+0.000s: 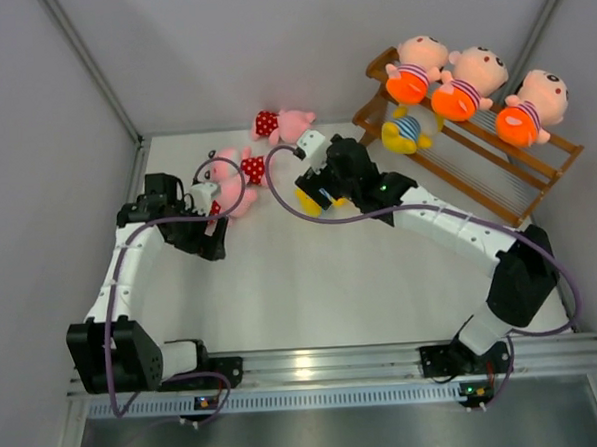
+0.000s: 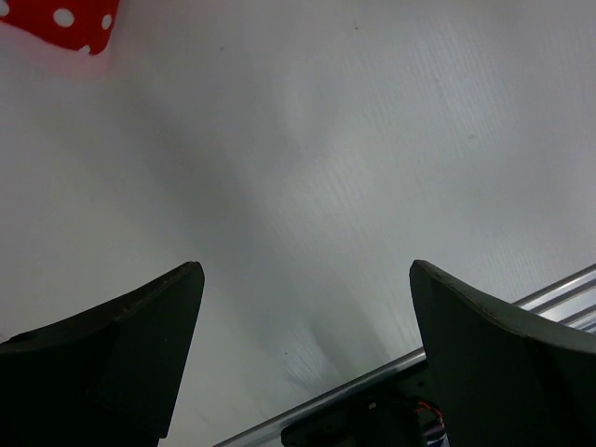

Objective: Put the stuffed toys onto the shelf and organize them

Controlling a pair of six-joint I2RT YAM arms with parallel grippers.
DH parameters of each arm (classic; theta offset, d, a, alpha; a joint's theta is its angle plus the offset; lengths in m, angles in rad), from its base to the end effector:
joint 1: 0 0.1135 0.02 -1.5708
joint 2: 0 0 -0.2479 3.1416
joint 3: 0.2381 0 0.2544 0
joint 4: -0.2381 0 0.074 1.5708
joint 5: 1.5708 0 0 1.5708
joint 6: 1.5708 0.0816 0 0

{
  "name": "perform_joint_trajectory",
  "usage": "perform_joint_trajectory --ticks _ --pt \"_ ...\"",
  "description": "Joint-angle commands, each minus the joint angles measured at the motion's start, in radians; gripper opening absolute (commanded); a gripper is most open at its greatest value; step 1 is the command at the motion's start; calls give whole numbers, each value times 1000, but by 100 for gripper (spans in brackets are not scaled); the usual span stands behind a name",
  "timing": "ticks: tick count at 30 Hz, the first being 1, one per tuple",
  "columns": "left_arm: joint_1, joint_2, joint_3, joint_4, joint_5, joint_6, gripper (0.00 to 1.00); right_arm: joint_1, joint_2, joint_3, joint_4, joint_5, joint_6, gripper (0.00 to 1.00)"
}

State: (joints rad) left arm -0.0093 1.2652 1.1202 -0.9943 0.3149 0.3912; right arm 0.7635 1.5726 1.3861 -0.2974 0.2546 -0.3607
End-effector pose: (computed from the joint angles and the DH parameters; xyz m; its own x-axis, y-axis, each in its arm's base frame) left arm 0.2619 -0.0277 0.2359 -0.7869 0.3699 -0.4939 0.4743 0.8746 -0.1006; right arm 0.3103 0.2686 0.3034 -0.1351 -0.6021 -0.7869 -0.5940 0.6849 -0.4220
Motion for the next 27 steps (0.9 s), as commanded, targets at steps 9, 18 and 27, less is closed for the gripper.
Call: perform_joint_trajectory --ticks 9,18,27 --pt "117 -15 -89 97 -54 -5 98 -4 325 36 119 -44 253 86" --pt "118 -27 -88 95 10 11 98 0 419 82 79 114 112 33" --pt "118 -26 -85 95 30 17 98 20 130 -74 6 -40 -17 0"
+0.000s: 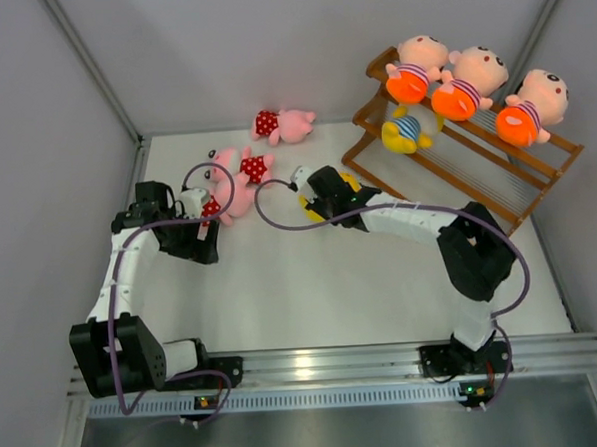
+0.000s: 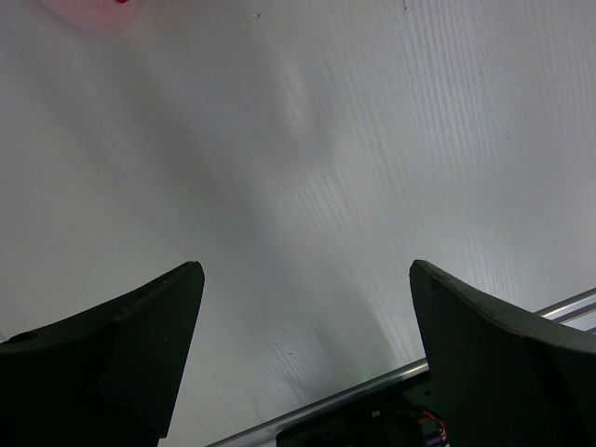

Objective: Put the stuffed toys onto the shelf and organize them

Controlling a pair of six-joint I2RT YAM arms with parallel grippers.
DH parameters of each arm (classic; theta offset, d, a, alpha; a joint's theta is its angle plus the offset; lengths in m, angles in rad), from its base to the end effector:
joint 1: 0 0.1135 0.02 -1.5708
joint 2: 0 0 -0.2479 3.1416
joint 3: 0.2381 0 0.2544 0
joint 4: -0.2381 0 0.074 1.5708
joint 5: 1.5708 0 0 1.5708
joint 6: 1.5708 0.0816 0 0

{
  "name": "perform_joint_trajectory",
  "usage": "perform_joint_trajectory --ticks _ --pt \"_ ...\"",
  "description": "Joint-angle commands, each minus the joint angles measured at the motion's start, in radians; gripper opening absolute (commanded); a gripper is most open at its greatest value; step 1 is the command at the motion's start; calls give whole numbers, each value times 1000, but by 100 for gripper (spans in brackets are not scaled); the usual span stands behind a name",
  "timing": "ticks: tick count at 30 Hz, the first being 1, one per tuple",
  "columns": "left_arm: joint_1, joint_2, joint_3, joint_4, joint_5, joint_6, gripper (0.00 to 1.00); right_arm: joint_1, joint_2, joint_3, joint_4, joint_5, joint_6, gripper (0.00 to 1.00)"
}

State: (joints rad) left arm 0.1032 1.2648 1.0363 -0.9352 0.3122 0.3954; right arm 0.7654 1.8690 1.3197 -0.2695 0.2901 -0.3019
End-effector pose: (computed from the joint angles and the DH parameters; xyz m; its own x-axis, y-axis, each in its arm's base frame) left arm 0.2610 0.0018 0.2131 -0.8341 0.2821 -0.4740 0.3730 0.9216 -0.1078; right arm 0.3327 0.2873 0.1614 -0.3473 -0.7288 -0.5901 -0.6559 0.6385 -0.4026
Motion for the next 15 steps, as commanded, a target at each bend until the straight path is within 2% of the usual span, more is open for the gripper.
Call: perform_joint_trajectory --ticks 1,9,15 --pt "6 -25 1 36 34 13 98 32 -189 -14 -58 -88 -92 0" --pt "6 -38 5 33 42 17 98 75 -431 -76 -353 -14 -164 0" --pt "6 -58 7 33 48 16 98 87 -605 27 -624 101 -209 0"
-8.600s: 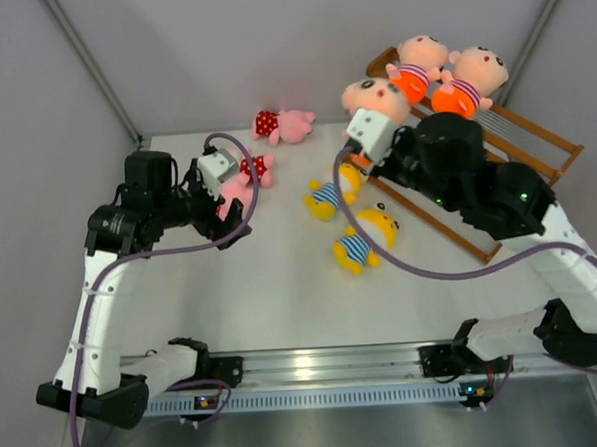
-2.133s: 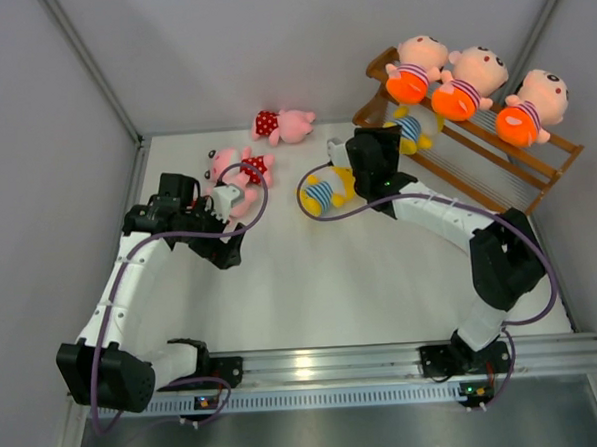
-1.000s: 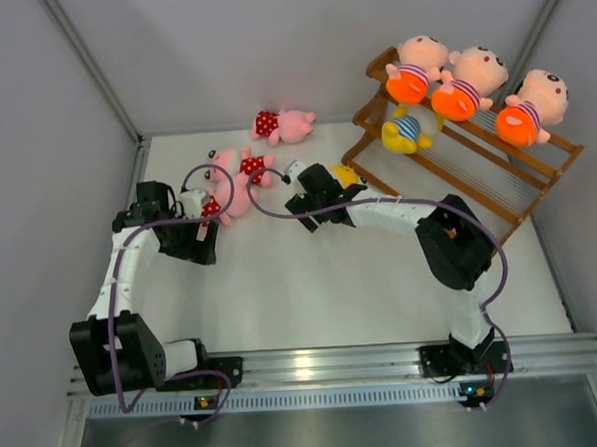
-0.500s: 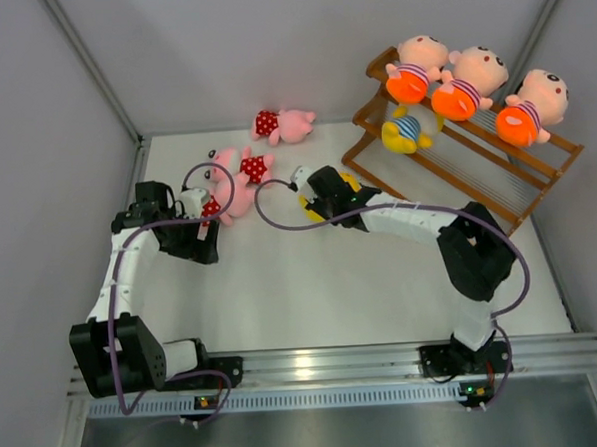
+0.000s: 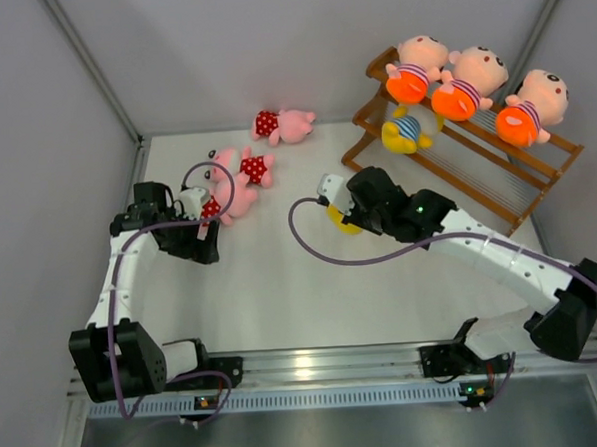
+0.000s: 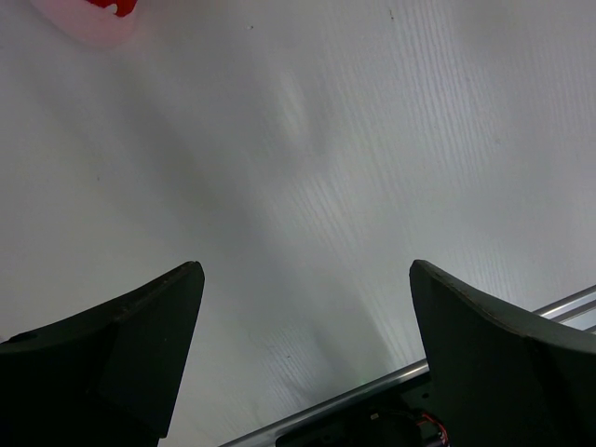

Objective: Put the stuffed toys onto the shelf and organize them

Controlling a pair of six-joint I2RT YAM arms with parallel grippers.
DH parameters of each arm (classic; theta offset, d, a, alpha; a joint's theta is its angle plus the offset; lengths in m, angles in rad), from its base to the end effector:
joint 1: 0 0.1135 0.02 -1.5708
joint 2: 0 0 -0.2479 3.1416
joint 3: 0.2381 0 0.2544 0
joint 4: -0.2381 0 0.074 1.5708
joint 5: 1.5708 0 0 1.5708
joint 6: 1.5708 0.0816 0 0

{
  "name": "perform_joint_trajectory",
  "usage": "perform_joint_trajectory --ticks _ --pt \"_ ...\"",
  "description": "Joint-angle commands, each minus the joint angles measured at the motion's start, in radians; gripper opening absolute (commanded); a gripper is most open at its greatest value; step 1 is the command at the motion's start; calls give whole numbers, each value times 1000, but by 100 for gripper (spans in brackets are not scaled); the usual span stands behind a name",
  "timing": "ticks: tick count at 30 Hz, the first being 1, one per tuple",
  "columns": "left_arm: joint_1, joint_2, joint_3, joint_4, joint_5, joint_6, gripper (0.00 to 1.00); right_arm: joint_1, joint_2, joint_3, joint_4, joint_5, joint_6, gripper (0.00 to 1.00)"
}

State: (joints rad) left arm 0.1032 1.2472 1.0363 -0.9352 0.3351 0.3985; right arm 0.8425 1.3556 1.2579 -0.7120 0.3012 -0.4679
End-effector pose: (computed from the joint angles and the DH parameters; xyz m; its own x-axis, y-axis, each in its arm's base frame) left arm 0.2591 -0.0001 0.2178 -0.8207 0.2834 -0.4960 0.3863 0.9150 -0.1163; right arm 0.2336 0.2255 0.2813 -0.1701 -0.8379 -0.5187 -0.7319 0.4599 -0.5028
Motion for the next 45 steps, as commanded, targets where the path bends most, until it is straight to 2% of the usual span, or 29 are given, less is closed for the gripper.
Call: perform_joint_trajectory --ticks 1,6,10,14,18,23,29,34,40,45 --pt "6 -40 7 35 27 13 98 10 -107 93 -207 131 -58 0" --pt "6 -51 7 35 36 14 98 -34 -214 52 -253 194 -222 0" --pt "6 -61 7 32 28 16 98 -196 -259 69 -195 219 -290 0" --pt "6 -66 5 32 30 16 98 -278 -265 77 -153 260 -353 0" --pt "6 -69 7 33 30 16 98 -307 -283 77 -139 269 -341 0" --pt "6 -68 7 32 30 17 98 -359 -342 63 -61 312 -239 0" --pt "6 -69 5 33 32 19 98 -399 -460 -107 111 365 -224 0" --pt "6 -69 2 33 31 19 98 -440 -461 -161 230 464 -134 0" --pt "6 -72 2 32 33 19 98 -520 -443 -271 376 444 -54 0" --pt "6 -72 1 24 30 28 98 -617 -392 -321 407 421 70 0"
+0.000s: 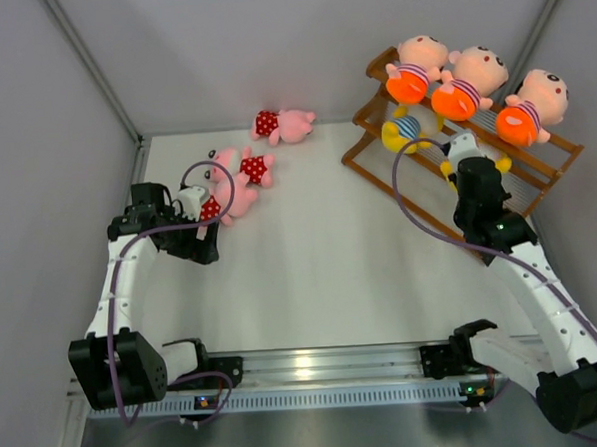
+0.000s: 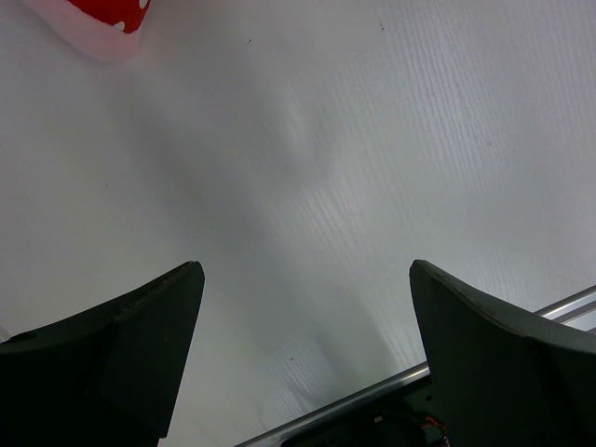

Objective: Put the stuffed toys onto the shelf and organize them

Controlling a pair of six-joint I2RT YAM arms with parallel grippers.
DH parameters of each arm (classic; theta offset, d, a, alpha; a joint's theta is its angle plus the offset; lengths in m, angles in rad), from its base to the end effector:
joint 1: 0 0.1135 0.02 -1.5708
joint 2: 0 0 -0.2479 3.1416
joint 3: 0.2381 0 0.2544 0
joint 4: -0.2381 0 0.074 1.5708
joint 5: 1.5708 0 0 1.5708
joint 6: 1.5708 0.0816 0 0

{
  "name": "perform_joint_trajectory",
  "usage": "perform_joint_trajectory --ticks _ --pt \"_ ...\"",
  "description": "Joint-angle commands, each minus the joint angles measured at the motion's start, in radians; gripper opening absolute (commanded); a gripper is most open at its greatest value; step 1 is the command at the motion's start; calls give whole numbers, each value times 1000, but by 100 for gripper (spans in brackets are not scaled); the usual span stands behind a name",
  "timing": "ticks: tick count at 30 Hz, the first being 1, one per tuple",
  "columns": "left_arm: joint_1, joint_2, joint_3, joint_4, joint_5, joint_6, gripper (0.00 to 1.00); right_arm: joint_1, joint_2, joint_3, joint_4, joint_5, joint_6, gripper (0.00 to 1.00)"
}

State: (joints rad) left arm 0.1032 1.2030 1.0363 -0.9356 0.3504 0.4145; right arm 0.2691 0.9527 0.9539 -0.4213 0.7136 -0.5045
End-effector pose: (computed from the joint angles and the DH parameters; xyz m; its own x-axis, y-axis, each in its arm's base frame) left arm 0.2542 -0.0018 0.2286 -0.7892 0.2986 -0.5367 0.4100 0.9068 -0.0985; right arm 0.2527 0.0143 0.3205 -0.5255 -0.5240 -0.6703 0.1384 0.7247 -0.6750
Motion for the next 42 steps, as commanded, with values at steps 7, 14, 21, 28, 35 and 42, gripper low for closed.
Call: perform_joint_trajectory --ticks 7,14,21,28,35,42 --pt "6 -26 4 24 16 10 98 -87 57 -79 207 -39 175 0" --pt "6 -25 -2 23 16 14 98 -111 113 -98 227 -39 192 0" --pt "4 -22 -1 24 16 14 98 -137 179 -83 242 -11 227 0" --pt "6 -16 1 24 16 14 98 -151 181 -47 213 -9 276 0" --pt "6 -16 -2 23 9 20 98 -156 175 -44 187 -6 271 10" --pt "4 0 13 26 -8 40 98 -151 112 -6 102 -69 279 49"
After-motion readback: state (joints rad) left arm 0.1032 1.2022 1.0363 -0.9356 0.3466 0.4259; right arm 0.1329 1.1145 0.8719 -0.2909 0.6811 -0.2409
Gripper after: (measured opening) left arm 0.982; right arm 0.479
